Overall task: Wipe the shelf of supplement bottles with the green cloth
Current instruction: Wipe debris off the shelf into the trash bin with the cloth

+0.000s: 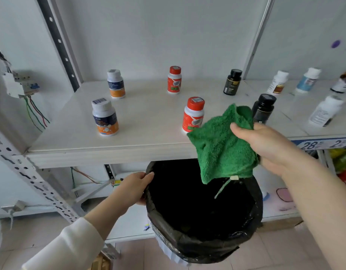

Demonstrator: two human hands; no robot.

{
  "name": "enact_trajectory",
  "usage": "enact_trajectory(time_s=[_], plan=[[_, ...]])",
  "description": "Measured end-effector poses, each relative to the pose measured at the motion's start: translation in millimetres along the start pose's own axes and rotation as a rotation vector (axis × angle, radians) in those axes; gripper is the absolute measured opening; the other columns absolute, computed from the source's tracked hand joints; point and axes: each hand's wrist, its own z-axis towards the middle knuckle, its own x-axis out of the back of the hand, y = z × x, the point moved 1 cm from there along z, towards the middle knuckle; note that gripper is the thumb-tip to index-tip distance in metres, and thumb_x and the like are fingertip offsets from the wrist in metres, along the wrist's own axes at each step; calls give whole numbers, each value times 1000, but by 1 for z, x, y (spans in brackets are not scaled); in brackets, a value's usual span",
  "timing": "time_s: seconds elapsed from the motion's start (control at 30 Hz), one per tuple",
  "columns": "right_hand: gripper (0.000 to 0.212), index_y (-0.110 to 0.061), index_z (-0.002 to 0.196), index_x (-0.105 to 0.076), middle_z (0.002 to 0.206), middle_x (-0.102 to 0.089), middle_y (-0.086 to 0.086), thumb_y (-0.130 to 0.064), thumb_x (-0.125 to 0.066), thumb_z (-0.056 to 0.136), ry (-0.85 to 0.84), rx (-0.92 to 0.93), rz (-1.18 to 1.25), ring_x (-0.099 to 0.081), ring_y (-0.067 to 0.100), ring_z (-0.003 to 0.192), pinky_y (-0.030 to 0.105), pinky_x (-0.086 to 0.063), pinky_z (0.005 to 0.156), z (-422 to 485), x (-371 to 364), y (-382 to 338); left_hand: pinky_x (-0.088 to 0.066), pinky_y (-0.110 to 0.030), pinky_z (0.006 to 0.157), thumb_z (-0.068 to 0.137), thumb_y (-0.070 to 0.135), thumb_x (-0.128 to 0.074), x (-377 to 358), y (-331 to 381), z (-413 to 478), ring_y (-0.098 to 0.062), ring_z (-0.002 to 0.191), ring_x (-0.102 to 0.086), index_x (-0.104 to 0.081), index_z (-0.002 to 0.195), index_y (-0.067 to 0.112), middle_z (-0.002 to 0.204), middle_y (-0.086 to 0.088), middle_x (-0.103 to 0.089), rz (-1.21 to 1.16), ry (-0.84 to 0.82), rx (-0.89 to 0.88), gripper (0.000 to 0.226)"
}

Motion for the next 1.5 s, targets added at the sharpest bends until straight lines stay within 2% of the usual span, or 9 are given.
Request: enact_trajectory(time_s=[0.27,0.4,0.47,0.67,0.73,0.87,1.1,1.27,1.5], plan=[[31,-6,112,-55,121,-60,14,-29,-43,95,282,226,-95,-56,28,112,38,-44,97,91,55,-65,-54,-26,53,92,32,-49,-41,23,10,-21,64,-66,-65,90,8,77,-9,-66,-59,44,28,29],[24,-11,87,-54,76,-49,-2,-25,-38,97,330,244,-245,-56,25,105,29,-42,81,163,50,-93,-51,-23,47,92,29,-50,-54,28,13,-18,58,-67,-67,84,12,66,-3,-69,-104,78,34,26],[23,-9,96,-55,98,-60,4,-20,-35,97,352,236,-310,-53,25,111,31,-41,91,197,42,-98,-52,-25,48,92,31,-51,-55,28,15,-20,61,-67,-66,86,10,69,-6,-68,-113,90,49,26],[31,-19,93,-60,73,-52,-12,-20,-29,96,413,238,-186,-42,8,61,19,-35,67,277,17,-104,-53,-25,49,90,31,-53,-54,27,25,-14,64,-71,-71,80,22,72,3,-75,-124,95,94,22],[32,-20,77,-53,84,-57,-4,-17,-26,94,368,247,-284,-52,15,77,22,-36,66,296,9,-99,-56,-28,66,89,31,-55,-53,26,28,-13,79,-71,-72,82,24,86,2,-76,-87,104,82,20],[34,-10,114,-58,112,-59,16,-10,-32,93,120,244,-749,-56,29,90,26,-41,66,324,-11,-67,-42,-28,96,88,34,-55,-50,22,31,-7,101,-61,-68,90,26,101,8,-71,104,153,42,15],[17,-11,88,-53,80,-48,8,-18,-38,93,-110,173,-853,-45,22,86,25,-35,67,323,-19,-49,-45,-12,76,87,36,-56,-49,21,34,1,93,-61,-66,83,33,96,12,-71,76,124,60,12],[33,-5,121,-53,106,-53,14,-21,-45,93,-140,199,-773,-45,22,92,31,-40,83,301,-14,-35,-52,-46,89,83,40,-58,-50,24,31,-23,92,-68,-71,82,27,93,-2,-75,-47,91,89,18],[34,-10,123,-53,123,-55,15,-25,-49,92,-203,185,-681,-49,25,98,27,-37,85,254,7,-26,-57,-43,79,88,31,-56,-54,30,29,-23,82,-71,-70,85,23,90,-5,-75,-113,105,91,17]])
